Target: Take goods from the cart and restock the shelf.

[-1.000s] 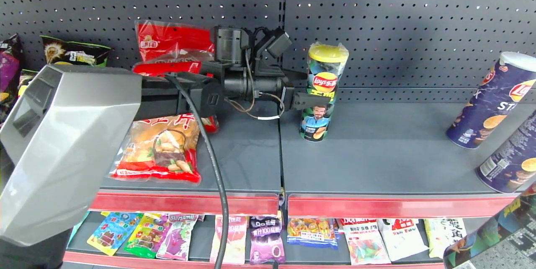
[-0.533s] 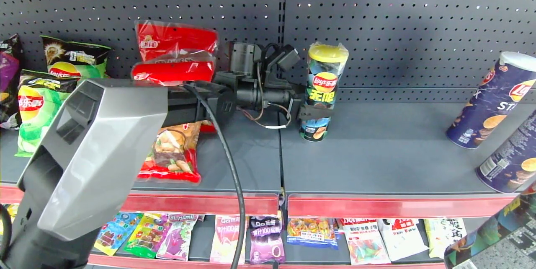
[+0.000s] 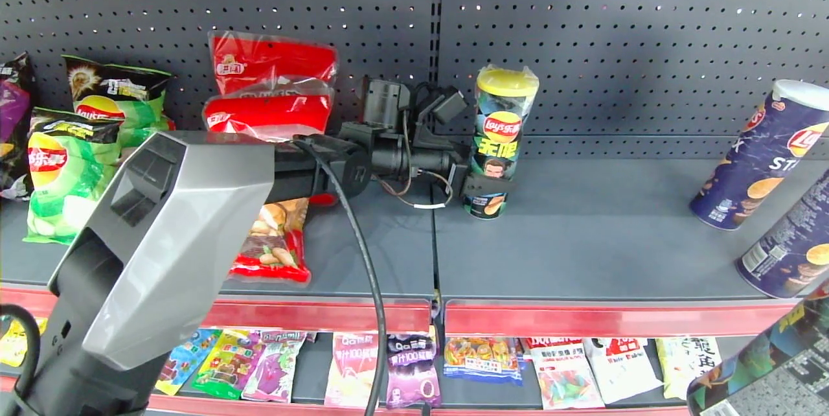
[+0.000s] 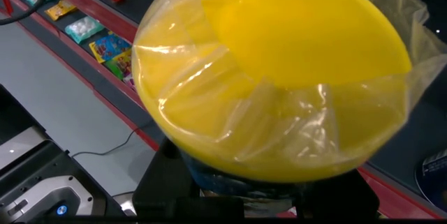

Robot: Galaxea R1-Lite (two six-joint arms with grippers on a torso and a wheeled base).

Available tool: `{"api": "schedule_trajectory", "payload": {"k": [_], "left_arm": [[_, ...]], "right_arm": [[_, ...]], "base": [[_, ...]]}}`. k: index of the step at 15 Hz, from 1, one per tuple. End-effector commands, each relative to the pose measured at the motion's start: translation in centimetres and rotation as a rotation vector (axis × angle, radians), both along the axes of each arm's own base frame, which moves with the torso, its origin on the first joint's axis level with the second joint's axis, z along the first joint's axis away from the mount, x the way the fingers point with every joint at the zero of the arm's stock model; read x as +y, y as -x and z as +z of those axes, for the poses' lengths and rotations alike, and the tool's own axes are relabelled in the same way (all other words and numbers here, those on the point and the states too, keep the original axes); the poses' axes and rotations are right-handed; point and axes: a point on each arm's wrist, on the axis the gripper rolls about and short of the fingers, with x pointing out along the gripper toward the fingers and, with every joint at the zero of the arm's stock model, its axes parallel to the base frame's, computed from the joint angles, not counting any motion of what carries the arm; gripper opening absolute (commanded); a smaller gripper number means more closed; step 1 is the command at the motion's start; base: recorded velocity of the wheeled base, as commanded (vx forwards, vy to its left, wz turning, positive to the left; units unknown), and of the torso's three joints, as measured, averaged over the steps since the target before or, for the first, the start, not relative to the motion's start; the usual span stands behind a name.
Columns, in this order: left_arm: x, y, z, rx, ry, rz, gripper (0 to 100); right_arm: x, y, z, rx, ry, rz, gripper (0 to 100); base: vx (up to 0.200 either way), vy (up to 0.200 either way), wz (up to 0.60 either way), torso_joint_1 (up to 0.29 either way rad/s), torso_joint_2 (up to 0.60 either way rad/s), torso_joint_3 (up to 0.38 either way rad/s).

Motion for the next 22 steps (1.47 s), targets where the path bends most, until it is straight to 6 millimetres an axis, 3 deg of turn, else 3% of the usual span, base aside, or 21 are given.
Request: {"api": "schedule_trajectory", "payload": {"k": [1, 2, 7, 11, 13, 22], "left_arm": [[-0.2, -0.1, -0.5, 0.004, -0.007, 0.006, 100], [-0.2, -0.2, -0.7, 0.011, -0.010, 0.011, 0], [-0.1, -0.1, -0.5, 0.002, -0.009, 0.011, 0], [0.0, 0.3, 0.9, -0.028, 0.003, 0.015, 0], [0.8, 1.5, 4.6, -0.089, 0.039, 0.041, 0], [3.0, 5.1, 4.0, -0.033, -0.012, 0.069, 0]], "right_arm": [[0.0, 0.0, 0.1, -0.002, 0.000, 0.001, 0], [0.0, 0.0, 0.1, -0.004, -0.001, 0.001, 0], [0.0, 0.1, 0.1, -0.004, -0.001, 0.003, 0], [0.0, 0.1, 0.1, -0.002, -0.004, 0.002, 0], [0.0, 0.1, 0.1, -0.003, -0.004, 0.002, 0], [0.0, 0.1, 0.1, -0.006, -0.005, 0.005, 0]], "base": [[0.000, 0.000, 0.00, 0.000, 0.00, 0.000], [0.000, 0.000, 0.00, 0.000, 0.00, 0.000], [0.000, 0.000, 0.00, 0.000, 0.00, 0.000], [0.000, 0.000, 0.00, 0.000, 0.00, 0.000], [0.000, 0.000, 0.00, 0.000, 0.00, 0.000], [0.000, 0.000, 0.00, 0.000, 0.00, 0.000]]}}
